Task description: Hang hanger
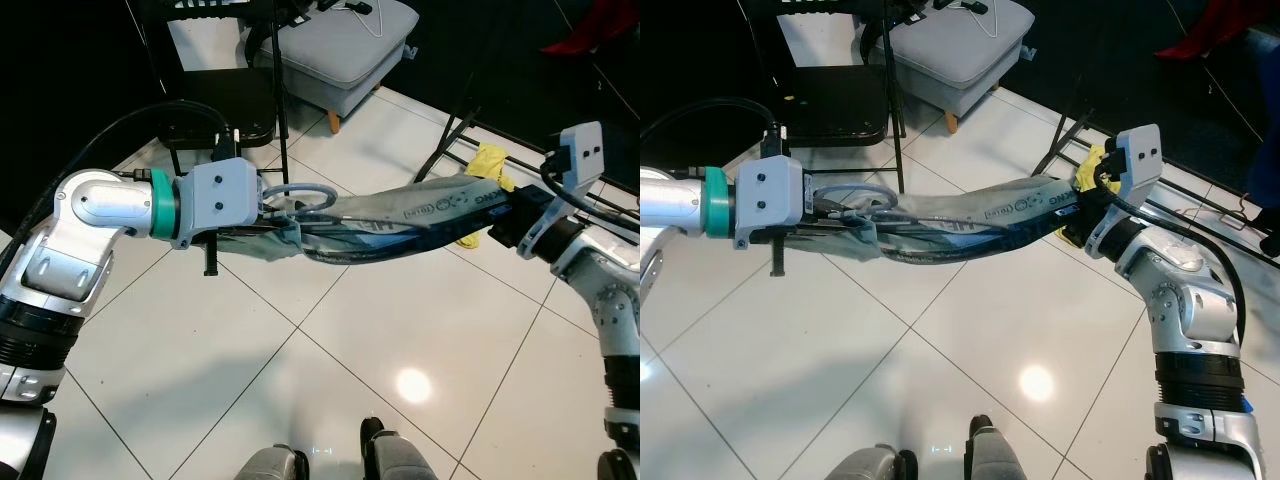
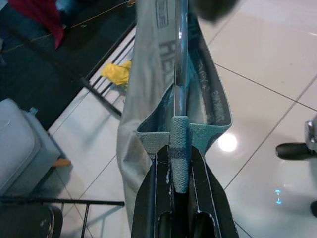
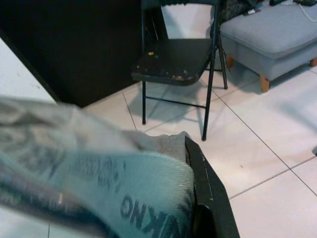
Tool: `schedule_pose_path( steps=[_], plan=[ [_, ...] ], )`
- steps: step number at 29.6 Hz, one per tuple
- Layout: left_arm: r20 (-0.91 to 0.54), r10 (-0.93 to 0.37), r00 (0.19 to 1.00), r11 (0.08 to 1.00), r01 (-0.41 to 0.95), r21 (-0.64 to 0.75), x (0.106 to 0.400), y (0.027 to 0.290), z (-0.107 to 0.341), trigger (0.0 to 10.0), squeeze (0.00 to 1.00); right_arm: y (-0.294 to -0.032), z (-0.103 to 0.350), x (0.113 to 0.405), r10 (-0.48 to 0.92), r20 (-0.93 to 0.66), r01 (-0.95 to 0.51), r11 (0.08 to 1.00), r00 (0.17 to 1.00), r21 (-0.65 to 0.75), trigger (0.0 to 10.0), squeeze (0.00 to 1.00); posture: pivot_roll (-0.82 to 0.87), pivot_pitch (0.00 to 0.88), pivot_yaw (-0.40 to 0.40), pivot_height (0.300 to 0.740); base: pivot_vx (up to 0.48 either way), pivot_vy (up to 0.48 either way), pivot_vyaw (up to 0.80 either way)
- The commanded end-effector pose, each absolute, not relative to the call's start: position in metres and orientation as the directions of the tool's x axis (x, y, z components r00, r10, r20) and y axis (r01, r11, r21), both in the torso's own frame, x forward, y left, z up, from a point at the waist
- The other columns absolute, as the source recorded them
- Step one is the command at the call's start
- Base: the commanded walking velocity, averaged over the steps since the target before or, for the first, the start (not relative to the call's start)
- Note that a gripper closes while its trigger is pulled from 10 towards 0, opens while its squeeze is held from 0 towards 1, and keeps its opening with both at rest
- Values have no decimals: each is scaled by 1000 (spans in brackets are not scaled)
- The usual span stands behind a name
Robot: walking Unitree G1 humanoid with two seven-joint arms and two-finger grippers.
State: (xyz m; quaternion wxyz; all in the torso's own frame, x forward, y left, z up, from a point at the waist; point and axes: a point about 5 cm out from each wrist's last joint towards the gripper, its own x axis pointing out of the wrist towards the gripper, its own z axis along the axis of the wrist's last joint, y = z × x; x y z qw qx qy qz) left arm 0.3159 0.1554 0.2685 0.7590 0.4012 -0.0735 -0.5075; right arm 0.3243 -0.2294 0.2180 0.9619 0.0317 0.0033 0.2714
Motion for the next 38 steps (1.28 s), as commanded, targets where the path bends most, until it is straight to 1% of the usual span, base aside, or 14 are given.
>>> schedule_pose_path(
  steps=[1,3,5,14,20,21,24,25,26,27,29,30,34,38],
  plan=[
    [-275,-826,492,208,720,663,317,162,267,10000,0,-232,209,322,517,-40,-515,855,855,60,10000,0,14,119,83,740,0,0,0],
    [-226,-850,476,246,737,629,314,164,275,10000,0,-238,198,321,489,-89,-487,872,868,49,10000,0,10,124,84,740,0,0,0],
    [-207,-856,474,258,738,624,312,164,280,10000,0,-241,193,321,473,-108,-470,881,874,54,10000,0,14,125,84,740,0,0,0],
    [-187,-866,463,260,738,623,307,162,280,10000,0,-244,189,324,447,-122,-443,894,886,63,10000,0,15,131,81,740,0,0,0],
    [-215,-860,462,241,740,628,305,159,271,10000,0,-237,201,327,459,-69,-456,888,886,55,10000,0,8,133,80,740,0,0,0],
    [-223,-865,450,233,753,616,303,154,264,10000,0,-227,211,334,466,-25,-464,885,885,43,10000,0,4,133,83,740,0,0,0],
    [-224,-868,443,230,759,609,302,152,263,10000,0,-223,214,336,467,-12,-467,884,884,40,10000,0,4,133,83,740,0,0,0],
    [-225,-873,433,224,766,603,301,145,258,10000,0,-205,223,345,495,35,-497,865,868,76,10000,0,6,130,81,740,0,0,0],
    [-223,-873,434,227,766,602,302,143,257,10000,0,-194,227,348,514,60,-517,849,856,106,10000,0,6,130,81,740,0,0,0],
    [-223,-873,434,227,766,602,302,143,257,10000,0,-194,227,348,514,60,-517,849,856,106,10000,0,6,130,81,740,0,0,0],
    [-217,-872,439,235,763,602,302,140,255,10000,0,-177,231,352,539,96,-548,821,837,162,10000,0,8,128,79,740,0,0,0],
    [-217,-872,439,235,763,602,302,140,255,10000,0,-177,231,352,539,96,-548,821,837,162,10000,0,8,128,79,740,0,0,0],
    [-187,-849,494,294,737,608,308,135,252,10000,0,-133,229,351,602,123,-610,746,789,268,10000,0,11,128,78,740,0,0,0],
    [-187,-832,523,319,726,609,311,133,247,10000,0,-112,228,348,605,131,-609,716,785,342,10000,0,11,131,79,740,0,0,0]
  ],
)
